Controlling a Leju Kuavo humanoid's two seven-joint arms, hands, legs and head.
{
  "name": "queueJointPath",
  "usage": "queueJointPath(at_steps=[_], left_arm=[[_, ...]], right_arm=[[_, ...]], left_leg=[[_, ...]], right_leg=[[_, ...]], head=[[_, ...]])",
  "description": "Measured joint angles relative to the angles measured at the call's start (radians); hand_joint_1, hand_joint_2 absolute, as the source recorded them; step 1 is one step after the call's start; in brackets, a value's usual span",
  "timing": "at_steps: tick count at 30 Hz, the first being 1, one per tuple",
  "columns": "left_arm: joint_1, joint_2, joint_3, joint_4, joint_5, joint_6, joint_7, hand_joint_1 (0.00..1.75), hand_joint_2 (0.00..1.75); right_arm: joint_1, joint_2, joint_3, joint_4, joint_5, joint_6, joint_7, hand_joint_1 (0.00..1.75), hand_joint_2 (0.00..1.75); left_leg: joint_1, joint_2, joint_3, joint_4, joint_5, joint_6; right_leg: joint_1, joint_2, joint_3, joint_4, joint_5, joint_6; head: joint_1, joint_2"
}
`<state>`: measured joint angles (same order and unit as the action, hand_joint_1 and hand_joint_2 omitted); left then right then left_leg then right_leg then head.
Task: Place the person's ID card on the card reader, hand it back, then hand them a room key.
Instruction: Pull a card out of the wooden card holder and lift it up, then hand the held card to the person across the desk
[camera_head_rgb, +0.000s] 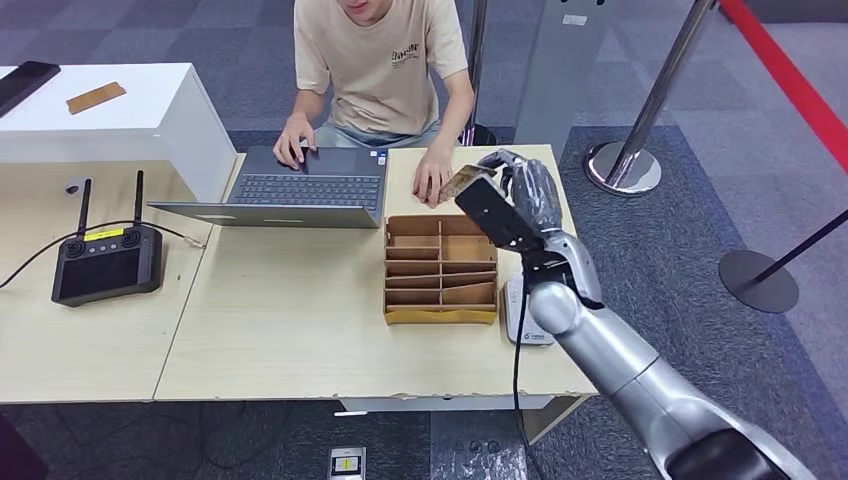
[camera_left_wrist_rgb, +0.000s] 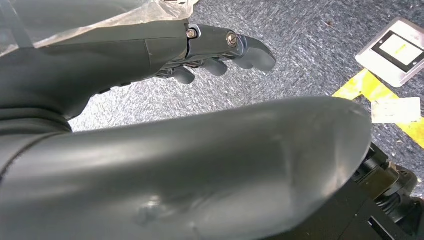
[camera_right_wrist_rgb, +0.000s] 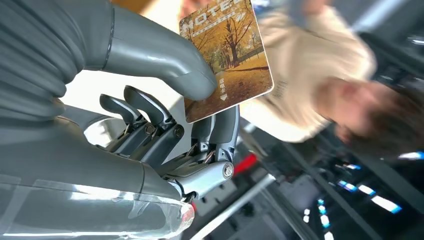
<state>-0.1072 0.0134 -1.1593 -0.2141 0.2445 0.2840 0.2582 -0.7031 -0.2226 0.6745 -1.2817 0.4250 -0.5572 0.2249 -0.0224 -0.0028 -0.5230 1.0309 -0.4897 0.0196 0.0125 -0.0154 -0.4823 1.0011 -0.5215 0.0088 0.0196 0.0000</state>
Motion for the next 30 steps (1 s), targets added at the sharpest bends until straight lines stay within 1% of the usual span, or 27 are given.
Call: queueJointPath(at_steps=[4, 7, 11, 14, 16, 20, 22, 24, 26, 28, 30], left_arm=[[0.000, 0.001, 0.000, 0.000, -0.009, -0.002, -0.007, 0.00, 0.00], [0.000, 0.002, 0.000, 0.000, -0.020, -0.002, -0.012, 0.00, 0.00], [-0.002, 0.003, 0.000, 0.000, -0.030, -0.002, -0.023, 0.00, 0.00], [-0.003, 0.004, 0.000, 0.000, -0.037, -0.002, -0.031, 0.00, 0.00], [-0.004, 0.004, 0.000, 0.000, -0.041, -0.002, -0.037, 0.00, 0.00], [-0.005, 0.005, 0.000, 0.000, -0.039, 0.000, -0.047, 0.00, 0.00], [-0.005, 0.006, 0.000, 0.000, -0.029, 0.004, -0.052, 0.00, 0.00], [-0.005, 0.007, 0.001, 0.000, -0.019, 0.013, -0.058, 0.00, 0.00], [-0.005, 0.009, 0.002, 0.000, -0.014, 0.034, -0.066, 0.00, 0.00], [-0.004, 0.013, 0.002, 0.000, -0.014, 0.075, -0.078, 0.00, 0.00], [-0.004, 0.018, 0.002, 0.000, -0.016, 0.119, -0.093, 0.00, 0.00]], right_arm=[[-0.073, -0.030, -0.022, -0.081, -0.033, 0.041, 0.013, 1.75, 1.75], [-0.134, -0.041, -0.028, -0.095, -0.064, 0.078, 0.025, 1.75, 1.75], [-0.224, -0.043, -0.026, -0.048, -0.109, 0.116, 0.029, 1.75, 1.75], [-0.279, -0.036, -0.016, 0.029, -0.071, 0.108, 0.038, 1.75, 1.75], [-0.323, -0.028, -0.001, 0.111, 0.013, 0.081, 0.058, 1.75, 1.75], [-0.379, -0.020, 0.052, 0.239, 0.335, -0.006, 0.131, 1.75, 1.75], [-0.394, -0.018, 0.089, 0.289, 0.492, -0.023, 0.160, 1.75, 1.75], [-0.402, -0.017, 0.127, 0.327, 0.645, -0.017, 0.176, 1.75, 1.75], [-0.403, -0.016, 0.155, 0.347, 0.769, -0.001, 0.180, 1.75, 1.75], [-0.401, -0.016, 0.175, 0.357, 0.865, 0.023, 0.179, 1.75, 1.75], [-0.396, -0.017, 0.190, 0.364, 0.926, 0.050, 0.174, 1.75, 1.75]], left_leg=[[0.000, 0.000, 0.000, 0.000, 0.000, 0.000], [0.000, 0.000, 0.000, 0.000, 0.000, 0.000], [0.000, 0.000, -0.001, 0.000, 0.000, 0.000], [0.000, -0.001, -0.003, 0.000, 0.000, 0.000], [0.000, -0.001, -0.004, 0.000, 0.000, 0.000], [0.000, -0.002, -0.005, 0.000, 0.000, 0.000], [0.000, -0.002, -0.005, 0.000, 0.000, 0.000], [0.000, -0.002, -0.005, 0.000, 0.000, 0.000], [0.000, -0.002, -0.005, 0.000, 0.000, 0.000], [0.000, -0.002, -0.005, 0.000, 0.000, 0.000], [0.001, -0.001, -0.005, 0.000, 0.000, 0.000]], right_leg=[[0.000, 0.000, 0.000, 0.000, 0.000, 0.000], [0.000, 0.000, 0.000, 0.000, 0.000, 0.000], [0.000, 0.000, 0.000, 0.000, 0.000, 0.000], [0.000, 0.000, -0.002, 0.000, 0.000, 0.000], [0.000, 0.000, -0.003, 0.000, 0.000, 0.000], [0.000, -0.001, -0.003, 0.000, 0.000, 0.000], [0.000, -0.001, -0.004, 0.000, 0.000, 0.000], [0.000, -0.001, -0.004, 0.000, 0.000, 0.000], [0.000, -0.001, -0.005, 0.000, 0.000, 0.000], [0.000, -0.001, -0.005, 0.000, 0.000, 0.000], [0.001, -0.001, -0.005, 0.000, 0.000, 0.000]], head=[[0.000, 0.000], [0.000, 0.000], [0.000, 0.000], [0.000, 0.000], [0.000, 0.000], [0.000, 0.000], [0.000, 0.000], [0.000, 0.000], [0.000, 0.000], [0.000, 0.000], [0.000, 0.000]])
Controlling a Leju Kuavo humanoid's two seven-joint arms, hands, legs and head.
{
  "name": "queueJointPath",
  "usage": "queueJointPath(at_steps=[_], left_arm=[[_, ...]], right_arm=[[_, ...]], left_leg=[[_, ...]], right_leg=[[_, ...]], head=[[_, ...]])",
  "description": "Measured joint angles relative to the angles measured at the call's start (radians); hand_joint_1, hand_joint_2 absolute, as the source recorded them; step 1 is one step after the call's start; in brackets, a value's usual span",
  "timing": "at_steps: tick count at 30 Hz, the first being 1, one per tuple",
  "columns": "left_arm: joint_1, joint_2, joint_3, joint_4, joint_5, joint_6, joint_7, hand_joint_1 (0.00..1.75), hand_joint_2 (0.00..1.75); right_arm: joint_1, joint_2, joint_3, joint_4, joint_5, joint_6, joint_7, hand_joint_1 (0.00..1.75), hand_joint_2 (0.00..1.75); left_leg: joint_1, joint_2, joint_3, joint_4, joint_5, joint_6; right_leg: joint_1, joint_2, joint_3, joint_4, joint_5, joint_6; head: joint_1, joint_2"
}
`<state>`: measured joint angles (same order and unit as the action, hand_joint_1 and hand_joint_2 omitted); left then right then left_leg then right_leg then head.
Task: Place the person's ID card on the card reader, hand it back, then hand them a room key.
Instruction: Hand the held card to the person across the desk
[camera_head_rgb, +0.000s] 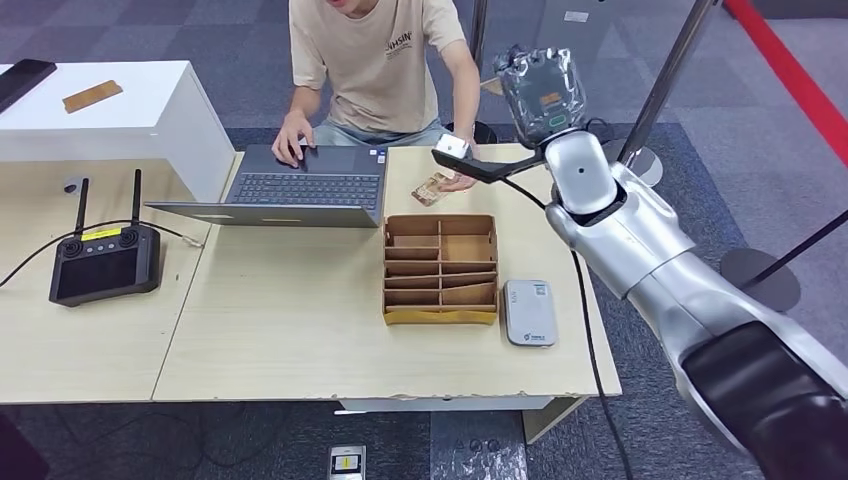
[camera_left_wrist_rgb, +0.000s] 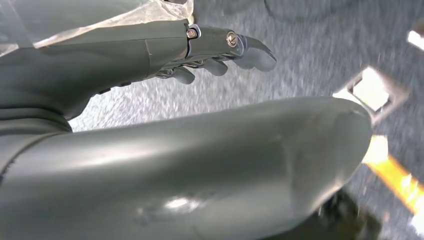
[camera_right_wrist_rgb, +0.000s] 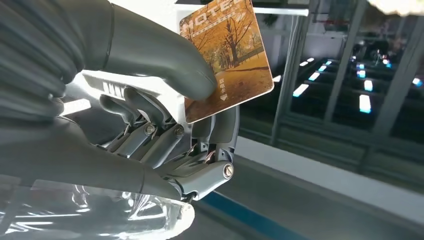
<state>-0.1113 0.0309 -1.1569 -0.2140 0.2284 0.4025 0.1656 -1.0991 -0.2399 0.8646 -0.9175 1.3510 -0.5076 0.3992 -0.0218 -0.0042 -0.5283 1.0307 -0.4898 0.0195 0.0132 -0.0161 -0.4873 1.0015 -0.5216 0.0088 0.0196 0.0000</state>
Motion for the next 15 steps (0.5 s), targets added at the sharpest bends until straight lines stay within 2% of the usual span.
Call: queueJointPath(at_steps=[4, 8, 11, 13, 15], left_arm=[[0.001, 0.009, 0.001, 0.000, 0.007, 0.010, -0.018, 0.00, 0.00], [0.002, 0.014, 0.013, 0.000, 0.056, -0.077, -0.012, 0.00, 0.00], [0.004, 0.015, 0.032, 0.000, 0.091, -0.108, -0.025, 0.00, 0.00], [0.004, 0.016, 0.042, 0.000, 0.097, -0.094, -0.056, 0.00, 0.00], [0.005, 0.016, 0.050, 0.000, 0.104, -0.042, -0.107, 0.00, 0.00]], right_arm=[[0.016, -0.002, 0.016, 0.006, 0.042, 0.021, -0.012, 1.75, 1.75], [0.023, 0.000, 0.026, 0.016, 0.053, 0.020, -0.028, 1.75, 1.75], [0.024, 0.007, 0.029, 0.026, 0.059, 0.023, -0.041, 1.75, 1.75], [0.026, 0.010, 0.030, 0.032, 0.058, 0.031, -0.047, 1.75, 1.75], [0.031, 0.010, 0.031, 0.035, 0.058, 0.047, -0.049, 1.75, 1.75]], left_leg=[[0.000, 0.000, 0.000, 0.000, 0.000, 0.000], [0.000, 0.001, 0.000, 0.000, 0.000, 0.000], [0.000, 0.000, 0.000, 0.000, 0.000, 0.000], [0.000, 0.000, 0.000, 0.000, 0.000, 0.000], [0.000, 0.000, 0.000, 0.000, 0.000, 0.000]], right_leg=[[0.000, 0.000, 0.000, 0.000, 0.000, 0.000], [0.000, 0.000, 0.000, 0.000, 0.000, 0.000], [0.000, 0.000, 0.000, 0.000, 0.000, 0.000], [0.000, 0.000, 0.000, 0.000, 0.000, 0.000], [0.000, 0.000, 0.000, 0.000, 0.000, 0.000]], head=[[0.000, 0.000], [0.000, 0.000], [0.000, 0.000], [0.000, 0.000], [0.000, 0.000]])
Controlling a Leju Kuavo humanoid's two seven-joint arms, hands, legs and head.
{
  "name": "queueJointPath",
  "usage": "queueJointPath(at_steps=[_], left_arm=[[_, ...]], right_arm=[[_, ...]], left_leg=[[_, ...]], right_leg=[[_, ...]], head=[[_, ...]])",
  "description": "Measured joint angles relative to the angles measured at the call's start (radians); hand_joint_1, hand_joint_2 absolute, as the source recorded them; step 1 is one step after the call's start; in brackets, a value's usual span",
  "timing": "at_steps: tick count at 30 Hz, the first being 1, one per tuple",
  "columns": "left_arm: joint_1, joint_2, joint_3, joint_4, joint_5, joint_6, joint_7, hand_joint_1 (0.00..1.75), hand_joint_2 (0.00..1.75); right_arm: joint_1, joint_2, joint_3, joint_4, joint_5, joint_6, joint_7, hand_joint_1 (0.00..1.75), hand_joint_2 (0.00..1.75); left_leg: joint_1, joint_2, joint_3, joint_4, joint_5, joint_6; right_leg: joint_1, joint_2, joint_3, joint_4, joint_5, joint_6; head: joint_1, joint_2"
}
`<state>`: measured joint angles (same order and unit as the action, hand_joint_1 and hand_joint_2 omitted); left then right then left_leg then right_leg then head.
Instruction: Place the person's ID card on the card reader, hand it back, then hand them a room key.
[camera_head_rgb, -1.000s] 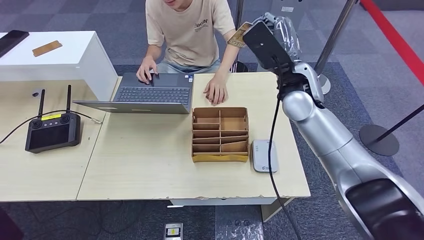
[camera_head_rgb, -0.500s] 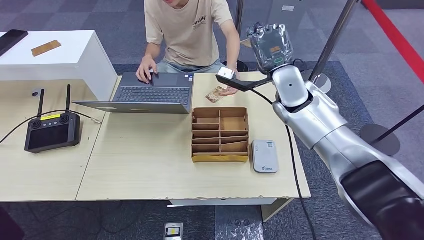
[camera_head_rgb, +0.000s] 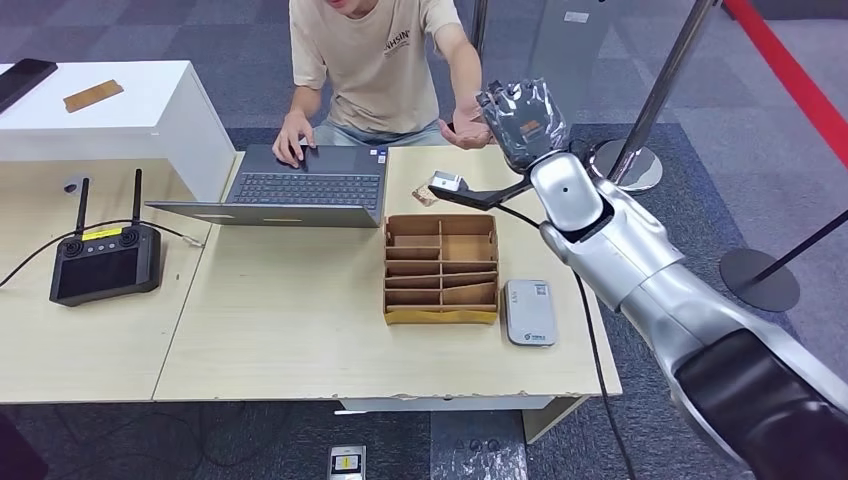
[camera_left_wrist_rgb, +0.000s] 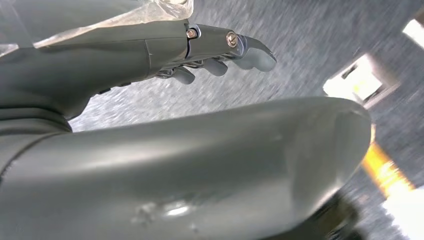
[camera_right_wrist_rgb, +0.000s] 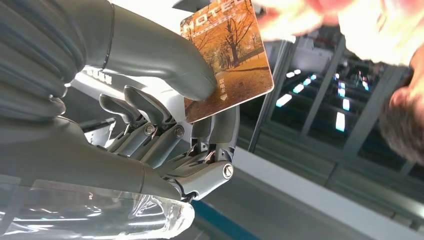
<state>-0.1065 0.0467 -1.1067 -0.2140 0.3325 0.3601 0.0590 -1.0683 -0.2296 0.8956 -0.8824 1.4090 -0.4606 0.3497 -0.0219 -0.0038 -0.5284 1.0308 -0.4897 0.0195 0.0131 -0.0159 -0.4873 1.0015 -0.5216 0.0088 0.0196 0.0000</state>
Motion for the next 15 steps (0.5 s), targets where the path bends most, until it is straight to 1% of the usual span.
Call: queueJointPath(at_steps=[2, 4, 6, 8, 10, 11, 14, 15], left_arm=[[0.001, 0.000, 0.013, 0.000, 0.020, 0.066, -0.065, 0.00, 0.00], [0.001, 0.001, 0.030, 0.000, 0.042, 0.110, -0.128, 0.00, 0.00], [0.002, 0.003, 0.045, 0.000, 0.054, 0.128, -0.165, 0.00, 0.87], [0.003, 0.005, 0.058, 0.000, 0.059, 0.135, -0.178, 0.00, 1.75], [0.004, 0.007, 0.070, 0.000, 0.065, 0.143, -0.187, 0.00, 1.75], [0.005, 0.007, 0.075, 0.000, 0.072, 0.149, -0.195, 0.00, 1.75], [0.007, 0.009, 0.094, 0.000, 0.100, 0.160, -0.229, 0.00, 1.75], [0.007, 0.009, 0.098, 0.000, 0.106, 0.161, -0.235, 0.00, 1.75]], right_arm=[[0.008, -0.004, 0.000, -0.001, 0.007, 0.022, -0.002, 1.75, 1.75], [0.021, -0.013, 0.000, -0.009, 0.019, 0.045, -0.005, 1.75, 1.75], [0.035, -0.023, -0.001, -0.019, 0.026, 0.060, -0.008, 1.75, 1.75], [0.046, -0.032, -0.002, -0.026, 0.028, 0.067, -0.008, 1.75, 1.75], [0.053, -0.041, -0.005, -0.035, 0.029, 0.076, -0.006, 1.73, 1.75], [0.056, -0.046, -0.007, -0.040, 0.029, 0.082, -0.003, 1.39, 1.75], [0.068, -0.062, -0.013, -0.056, 0.025, 0.099, 0.004, 0.10, 0.44], [0.070, -0.064, -0.015, -0.058, 0.024, 0.102, 0.004, 0.00, 0.00]], left_leg=[[0.000, 0.000, 0.000, 0.000, 0.000, 0.000], [0.000, 0.000, 0.000, 0.000, 0.000, 0.000], [0.000, 0.000, 0.000, 0.000, 0.000, 0.000], [0.000, 0.000, 0.000, 0.000, 0.000, 0.000], [0.000, 0.000, 0.000, 0.000, 0.000, 0.000], [0.000, 0.000, 0.000, 0.000, 0.000, 0.000], [0.000, 0.000, 0.000, 0.000, 0.000, 0.000], [0.000, 0.000, 0.000, 0.000, 0.000, 0.000]], right_leg=[[0.000, 0.000, 0.000, 0.000, 0.000, 0.000], [0.000, 0.000, 0.000, 0.000, 0.000, 0.000], [0.000, 0.000, 0.000, 0.000, 0.000, 0.000], [0.000, 0.000, 0.000, 0.000, 0.000, 0.000], [0.000, 0.000, 0.000, 0.000, 0.000, 0.000], [0.000, 0.000, 0.000, 0.000, 0.000, 0.000], [0.000, 0.000, 0.000, 0.000, 0.000, 0.000], [0.000, 0.000, 0.000, 0.000, 0.000, 0.000]], head=[[0.000, 0.000], [0.000, 0.000], [0.000, 0.000], [0.000, 0.000], [0.000, 0.000], [0.000, 0.000], [0.000, 0.000], [0.000, 0.000]])
